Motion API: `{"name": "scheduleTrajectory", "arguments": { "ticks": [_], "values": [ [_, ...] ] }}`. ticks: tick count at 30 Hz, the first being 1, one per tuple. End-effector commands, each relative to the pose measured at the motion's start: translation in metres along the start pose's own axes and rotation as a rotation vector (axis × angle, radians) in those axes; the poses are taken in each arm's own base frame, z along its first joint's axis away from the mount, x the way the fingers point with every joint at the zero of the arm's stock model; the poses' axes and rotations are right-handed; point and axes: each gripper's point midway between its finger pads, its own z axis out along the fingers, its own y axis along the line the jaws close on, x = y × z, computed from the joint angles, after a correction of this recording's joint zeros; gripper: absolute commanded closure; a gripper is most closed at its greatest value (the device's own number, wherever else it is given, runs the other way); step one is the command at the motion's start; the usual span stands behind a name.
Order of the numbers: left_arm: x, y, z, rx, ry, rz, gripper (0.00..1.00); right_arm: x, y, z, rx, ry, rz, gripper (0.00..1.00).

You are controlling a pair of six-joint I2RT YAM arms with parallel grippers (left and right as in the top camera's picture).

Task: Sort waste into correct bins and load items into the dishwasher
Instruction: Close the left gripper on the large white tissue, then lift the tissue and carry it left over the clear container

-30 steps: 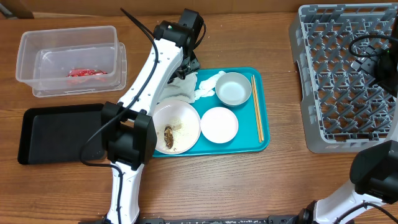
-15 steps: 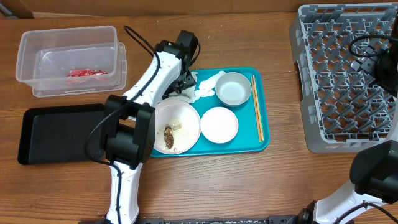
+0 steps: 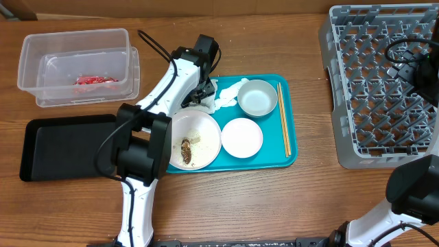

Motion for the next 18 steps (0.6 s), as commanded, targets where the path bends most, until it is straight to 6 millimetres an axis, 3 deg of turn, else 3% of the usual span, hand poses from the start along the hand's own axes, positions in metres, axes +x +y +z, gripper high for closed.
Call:
{"name": "scheduleTrajectory", "arguments": {
  "ticks": [1,4,8,18],
  "values": [
    [0.006,0.009,0.022,-0.056,0.019,0.015,0.48,-0.001,-0.001,-0.004,-0.003,-0.013,0.005,0.0],
    [0.007,0.01,0.024,-0.061,0.024,0.016,0.61,-0.001,-0.001,-0.004,-0.003,-0.012,0.005,0.0],
    [0.002,0.007,0.016,-0.05,0.01,0.014,0.94,-0.001,-0.001,-0.004,-0.003,-0.013,0.005,0.0],
    [-0.021,0.002,-0.055,0.001,-0.035,0.003,0.96,-0.001,-0.001,-0.004,-0.003,-0.012,0.005,0.0]
  ]
}}
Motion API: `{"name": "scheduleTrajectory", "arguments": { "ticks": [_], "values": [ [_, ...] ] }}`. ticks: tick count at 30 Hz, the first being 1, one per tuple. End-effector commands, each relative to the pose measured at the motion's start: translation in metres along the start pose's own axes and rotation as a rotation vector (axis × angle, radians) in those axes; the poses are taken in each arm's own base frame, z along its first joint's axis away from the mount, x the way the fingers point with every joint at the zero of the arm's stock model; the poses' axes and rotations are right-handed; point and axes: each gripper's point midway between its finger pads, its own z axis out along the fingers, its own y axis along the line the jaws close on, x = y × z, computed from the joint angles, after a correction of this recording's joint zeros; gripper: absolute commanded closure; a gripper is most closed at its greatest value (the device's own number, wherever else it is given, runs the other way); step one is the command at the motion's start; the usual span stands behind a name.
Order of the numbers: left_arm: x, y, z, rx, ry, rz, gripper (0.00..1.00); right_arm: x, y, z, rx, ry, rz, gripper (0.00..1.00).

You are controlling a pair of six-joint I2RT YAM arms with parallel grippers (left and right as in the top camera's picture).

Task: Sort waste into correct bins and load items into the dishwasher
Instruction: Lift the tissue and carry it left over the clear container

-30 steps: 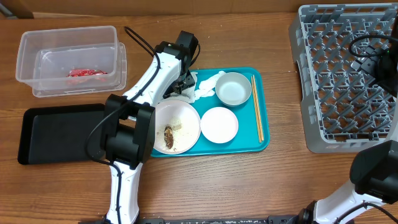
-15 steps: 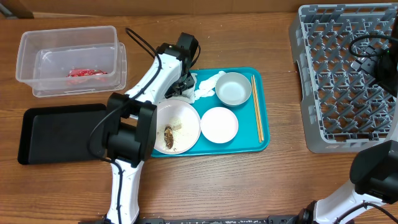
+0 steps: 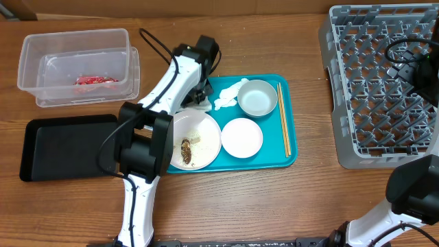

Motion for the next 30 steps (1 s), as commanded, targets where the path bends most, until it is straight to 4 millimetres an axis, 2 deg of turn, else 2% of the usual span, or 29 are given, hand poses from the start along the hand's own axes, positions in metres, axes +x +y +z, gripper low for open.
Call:
{"name": "scheduleTrajectory", "arguments": {
  "ticks": [1,7,11,14,21,24,30],
  "values": [
    [-0.025,-0.004,-0.053,0.068,-0.085,-0.018,0.96,-0.001,-0.001,-0.004,-0.003,-0.013,0.005,0.0],
    [-0.04,-0.003,-0.09,0.107,-0.127,-0.031,0.96,-0.001,-0.001,-0.004,-0.003,-0.013,0.005,0.0],
    [-0.061,-0.003,-0.11,0.14,-0.19,-0.045,0.96,-0.001,-0.001,-0.004,-0.003,-0.013,0.005,0.0],
    [-0.081,0.009,-0.126,0.117,-0.271,-0.073,0.96,-0.001,-0.001,-0.004,-0.003,-0.013,0.005,0.0],
    [-0.14,0.091,-0.165,-0.093,-0.502,-0.221,0.96,-0.001,-0.001,-0.004,-0.003,-0.013,0.005,0.0],
    [-0.158,0.124,-0.166,-0.155,-0.538,-0.285,0.96,-0.001,-0.001,-0.004,-0.003,-0.013,0.005,0.0],
    [-0.186,0.177,-0.151,-0.179,-0.517,-0.407,0.96,-0.001,-0.001,-0.004,-0.003,-0.012,0.005,0.0]
  ]
}}
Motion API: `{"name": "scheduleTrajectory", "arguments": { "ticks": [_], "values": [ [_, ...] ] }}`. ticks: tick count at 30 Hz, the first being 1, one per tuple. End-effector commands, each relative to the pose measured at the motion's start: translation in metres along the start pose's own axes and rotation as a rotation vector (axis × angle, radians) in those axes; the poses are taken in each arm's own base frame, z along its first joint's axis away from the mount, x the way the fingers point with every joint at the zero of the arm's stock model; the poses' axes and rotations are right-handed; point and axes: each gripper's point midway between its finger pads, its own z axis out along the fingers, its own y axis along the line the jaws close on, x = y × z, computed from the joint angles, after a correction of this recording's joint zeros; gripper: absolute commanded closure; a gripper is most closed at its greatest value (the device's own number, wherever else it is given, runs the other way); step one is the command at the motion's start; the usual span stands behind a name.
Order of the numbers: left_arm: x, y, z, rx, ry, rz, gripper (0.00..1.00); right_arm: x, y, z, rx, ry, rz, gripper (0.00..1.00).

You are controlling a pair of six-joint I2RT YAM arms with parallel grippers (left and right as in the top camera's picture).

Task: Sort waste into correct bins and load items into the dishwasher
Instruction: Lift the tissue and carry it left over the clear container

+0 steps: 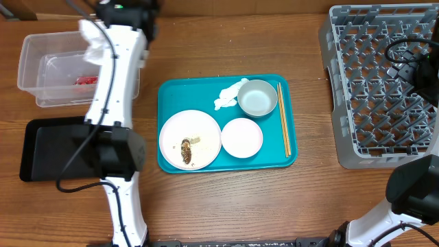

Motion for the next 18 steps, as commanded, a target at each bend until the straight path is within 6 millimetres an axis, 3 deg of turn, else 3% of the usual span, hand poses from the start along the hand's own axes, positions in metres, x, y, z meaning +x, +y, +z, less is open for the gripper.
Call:
{"name": "scheduleTrajectory", "arguments": {
  "ticks": [1,2,5,7,11,18],
  "values": [
    [-0.037,0.032,0.008,-0.038,-0.052,-0.078,0.96,-0.001,-0.001,-0.004,-0.003,-0.012,0.006,0.0],
    [-0.038,0.034,0.013,-0.039,-0.044,-0.088,0.95,-0.001,-0.001,-0.004,-0.003,-0.013,0.005,0.0],
    [-0.041,0.042,0.031,-0.033,-0.001,-0.121,0.66,-0.001,-0.001,-0.004,-0.003,-0.013,0.005,0.0],
    [-0.04,0.047,0.039,-0.029,0.024,-0.135,0.57,-0.001,-0.001,-0.004,-0.003,-0.013,0.006,0.0],
    [-0.041,0.053,0.049,-0.024,0.057,-0.129,0.56,-0.001,-0.001,-0.004,-0.003,-0.013,0.005,0.0],
    [-0.034,0.051,0.047,-0.015,0.081,-0.038,0.56,-0.001,-0.001,-0.004,-0.003,-0.013,0.006,0.0]
  ]
}}
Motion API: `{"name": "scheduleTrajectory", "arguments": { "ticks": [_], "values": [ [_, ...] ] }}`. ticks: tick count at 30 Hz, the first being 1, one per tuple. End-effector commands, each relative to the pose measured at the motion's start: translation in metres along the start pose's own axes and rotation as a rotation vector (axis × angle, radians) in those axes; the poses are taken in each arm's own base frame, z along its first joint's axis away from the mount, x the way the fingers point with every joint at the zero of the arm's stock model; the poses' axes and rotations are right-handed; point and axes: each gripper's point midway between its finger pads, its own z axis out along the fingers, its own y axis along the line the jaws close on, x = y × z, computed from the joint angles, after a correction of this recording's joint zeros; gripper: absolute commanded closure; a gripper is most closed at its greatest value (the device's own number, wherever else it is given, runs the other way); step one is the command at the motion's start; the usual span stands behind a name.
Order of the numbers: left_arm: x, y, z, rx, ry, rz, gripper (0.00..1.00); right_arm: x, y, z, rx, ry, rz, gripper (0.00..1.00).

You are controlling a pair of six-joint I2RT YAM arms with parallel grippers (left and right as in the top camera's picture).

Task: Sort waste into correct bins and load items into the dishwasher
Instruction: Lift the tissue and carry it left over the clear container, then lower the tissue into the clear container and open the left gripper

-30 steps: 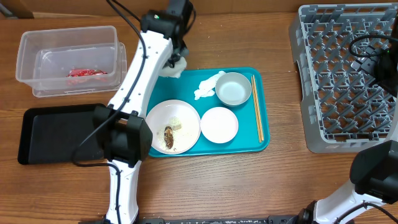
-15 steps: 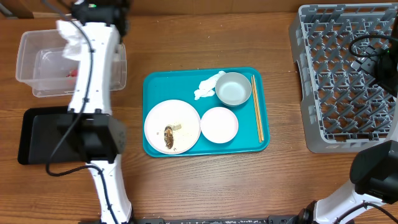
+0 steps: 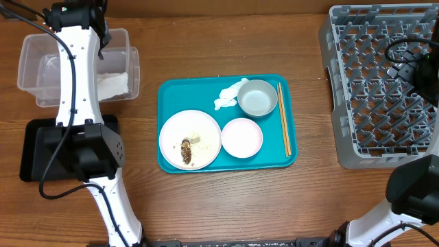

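My left gripper (image 3: 100, 34) hangs open over the back of the clear plastic bin (image 3: 29, 68), with nothing between its fingers. A white tissue (image 3: 113, 84) lies in the bin's right part, apart from the gripper. The teal tray (image 3: 171, 92) holds a plate with food scraps (image 3: 190, 140), a small white dish (image 3: 241, 137), a grey bowl (image 3: 257, 98), wooden chopsticks (image 3: 282, 127) and another crumpled tissue (image 3: 228, 95). My right gripper (image 3: 415, 68) sits at the right edge over the grey dish rack (image 3: 370, 82); its jaws are not discernible.
A black tray (image 3: 34, 151) lies left of the teal tray, under my left arm's base link. The left arm runs from the table's front up across the clear bin and hides its middle. Cables trail over the dish rack.
The left gripper has let go of the white tissue, which now lies in the clear bin. The gripper has shifted left over the bin's back. The right arm has not moved.
My left gripper was down at the tray's back left on a white tissue. Then it had pulled a piece leftward off the pile. Then it held that tissue above the clear bin. Now the tissue rests in the bin.
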Motion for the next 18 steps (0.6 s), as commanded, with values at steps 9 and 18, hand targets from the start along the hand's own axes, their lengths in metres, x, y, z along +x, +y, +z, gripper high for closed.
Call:
{"name": "scheduleTrajectory", "arguments": {
  "ticks": [9,18],
  "values": [
    [0.04,-0.024,-0.006,0.115,0.162,0.206,0.83,-0.001,-0.001,-0.004,-0.004,-0.013,0.005,0.0],
    [0.031,0.028,-0.032,0.031,0.206,0.04,0.96,-0.001,-0.001,-0.004,-0.004,-0.013,0.005,0.0]
  ]
}}
